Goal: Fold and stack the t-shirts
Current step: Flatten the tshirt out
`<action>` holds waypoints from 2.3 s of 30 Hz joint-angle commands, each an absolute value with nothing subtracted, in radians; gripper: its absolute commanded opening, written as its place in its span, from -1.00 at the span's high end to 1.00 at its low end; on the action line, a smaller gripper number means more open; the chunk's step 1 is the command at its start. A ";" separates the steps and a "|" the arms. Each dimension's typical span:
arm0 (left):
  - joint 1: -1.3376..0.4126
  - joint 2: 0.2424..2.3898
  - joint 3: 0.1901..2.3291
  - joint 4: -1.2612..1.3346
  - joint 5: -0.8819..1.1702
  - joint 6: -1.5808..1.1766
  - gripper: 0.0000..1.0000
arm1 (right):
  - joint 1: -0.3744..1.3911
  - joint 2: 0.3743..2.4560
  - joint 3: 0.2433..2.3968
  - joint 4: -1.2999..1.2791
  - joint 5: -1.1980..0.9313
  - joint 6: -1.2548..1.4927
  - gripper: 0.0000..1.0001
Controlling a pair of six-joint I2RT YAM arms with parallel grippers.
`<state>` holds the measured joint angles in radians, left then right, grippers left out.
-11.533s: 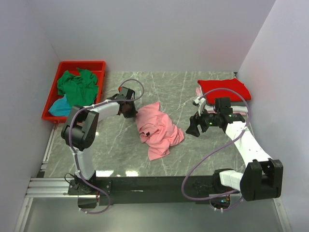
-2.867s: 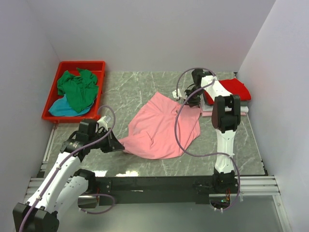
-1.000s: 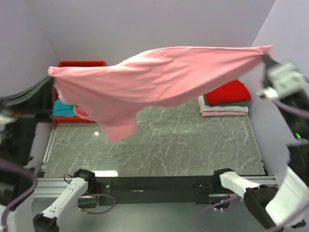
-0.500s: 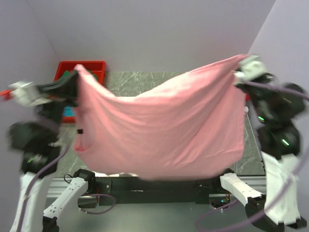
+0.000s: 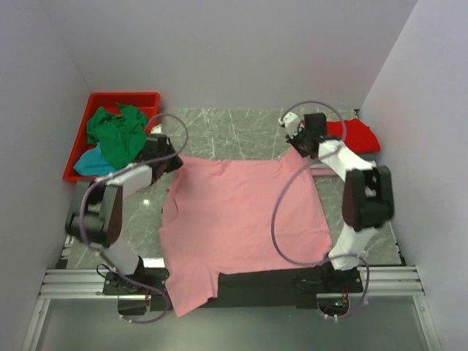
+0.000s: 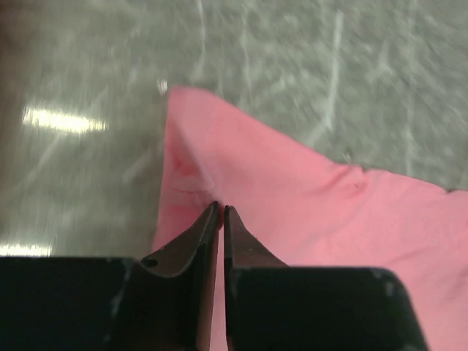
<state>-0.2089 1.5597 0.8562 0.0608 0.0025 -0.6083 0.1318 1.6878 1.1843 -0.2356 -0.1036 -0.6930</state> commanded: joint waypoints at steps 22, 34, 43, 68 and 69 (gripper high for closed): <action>-0.248 1.120 0.681 -0.520 0.162 -0.839 -0.63 | -0.133 1.474 1.042 -0.936 -0.388 -0.916 -0.26; -0.322 1.215 0.724 -0.757 -0.187 -0.965 -0.69 | -0.221 1.618 0.965 -0.908 -0.472 -0.876 -0.26; -0.324 1.453 0.747 -0.716 -0.039 -0.939 0.31 | -0.209 1.733 1.022 -0.937 -0.500 -0.864 -0.11; -0.327 0.930 0.707 -0.979 0.344 -0.758 -0.03 | -0.321 1.568 0.991 -1.209 -0.304 -1.109 0.18; -0.327 0.931 0.792 -0.988 0.324 -0.743 -0.14 | -0.322 1.559 1.012 -1.213 -0.320 -1.109 -0.05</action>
